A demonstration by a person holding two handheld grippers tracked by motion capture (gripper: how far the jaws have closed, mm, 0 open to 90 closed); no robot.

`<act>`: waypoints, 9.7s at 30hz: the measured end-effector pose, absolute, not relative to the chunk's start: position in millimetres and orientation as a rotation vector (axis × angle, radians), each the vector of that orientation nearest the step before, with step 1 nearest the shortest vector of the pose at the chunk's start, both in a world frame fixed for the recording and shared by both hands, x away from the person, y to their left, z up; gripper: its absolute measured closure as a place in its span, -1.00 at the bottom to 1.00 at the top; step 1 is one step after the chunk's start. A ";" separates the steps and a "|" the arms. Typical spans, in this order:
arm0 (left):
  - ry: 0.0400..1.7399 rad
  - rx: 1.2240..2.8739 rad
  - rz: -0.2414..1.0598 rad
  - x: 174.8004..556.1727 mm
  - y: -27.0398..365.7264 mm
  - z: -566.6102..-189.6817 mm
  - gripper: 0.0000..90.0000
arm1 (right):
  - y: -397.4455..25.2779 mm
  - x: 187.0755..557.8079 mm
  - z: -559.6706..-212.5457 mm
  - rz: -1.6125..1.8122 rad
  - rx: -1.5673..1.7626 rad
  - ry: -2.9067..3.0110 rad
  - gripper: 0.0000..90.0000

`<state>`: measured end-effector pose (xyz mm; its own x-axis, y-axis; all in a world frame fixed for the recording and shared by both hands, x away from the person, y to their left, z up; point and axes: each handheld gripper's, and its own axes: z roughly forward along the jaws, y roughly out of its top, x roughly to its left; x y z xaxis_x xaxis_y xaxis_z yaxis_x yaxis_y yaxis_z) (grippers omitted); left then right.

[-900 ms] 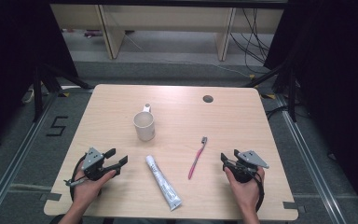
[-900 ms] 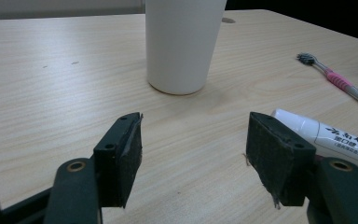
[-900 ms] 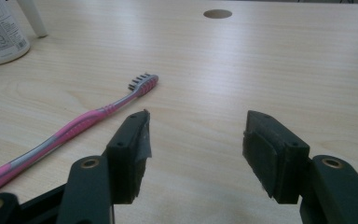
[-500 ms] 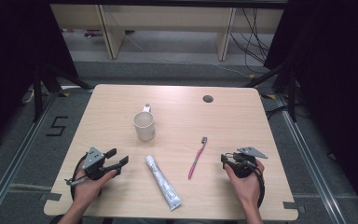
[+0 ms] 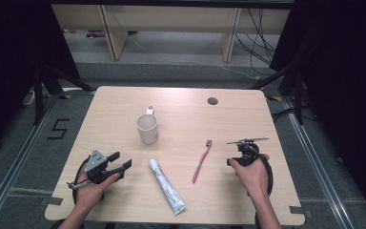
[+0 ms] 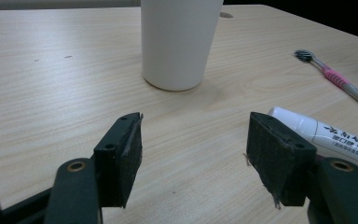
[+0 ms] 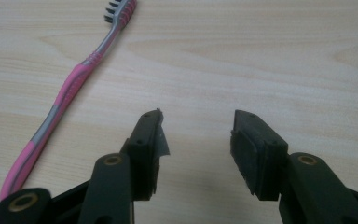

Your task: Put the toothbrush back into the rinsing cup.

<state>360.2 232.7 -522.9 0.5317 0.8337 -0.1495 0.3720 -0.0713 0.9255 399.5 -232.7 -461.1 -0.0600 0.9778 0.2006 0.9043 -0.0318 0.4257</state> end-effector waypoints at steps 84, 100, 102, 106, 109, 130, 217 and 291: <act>1.033 1.667 0.506 360.4 232.5 -523.0 -0.21 | -124.0 477.6 -472.1 0.121 2.261 2.253 0.48; 1.034 1.668 0.507 360.2 232.2 -522.9 -0.21 | -125.9 480.4 -473.4 0.075 2.241 2.270 0.79; 1.032 1.666 0.506 360.3 232.3 -523.1 -0.21 | -127.1 480.4 -473.7 0.076 2.201 2.288 0.79; 1.032 1.666 0.505 360.2 232.3 -523.1 -0.21 | -130.9 478.9 -470.5 0.065 2.138 2.354 0.80; 1.031 1.671 0.508 359.9 232.2 -523.0 -0.21 | -131.1 476.9 -471.8 0.190 2.151 2.323 0.80; 1.033 1.667 0.506 360.0 231.8 -523.1 -0.21 | -157.4 447.2 -439.5 0.707 1.773 2.280 0.82; 0.698 1.570 0.390 410.0 105.7 -417.7 0.85 | -88.4 382.4 -455.2 1.535 0.933 2.004 0.39; 0.744 1.427 0.619 461.8 160.8 -363.9 0.85 | -200.1 388.1 -498.3 1.287 1.175 1.873 0.01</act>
<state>461.8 160.8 -363.9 0.6367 0.7666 -0.0835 0.0567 0.0614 0.9965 388.1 -200.1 -498.3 -0.4480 0.8938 0.0209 0.3400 0.1487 0.9286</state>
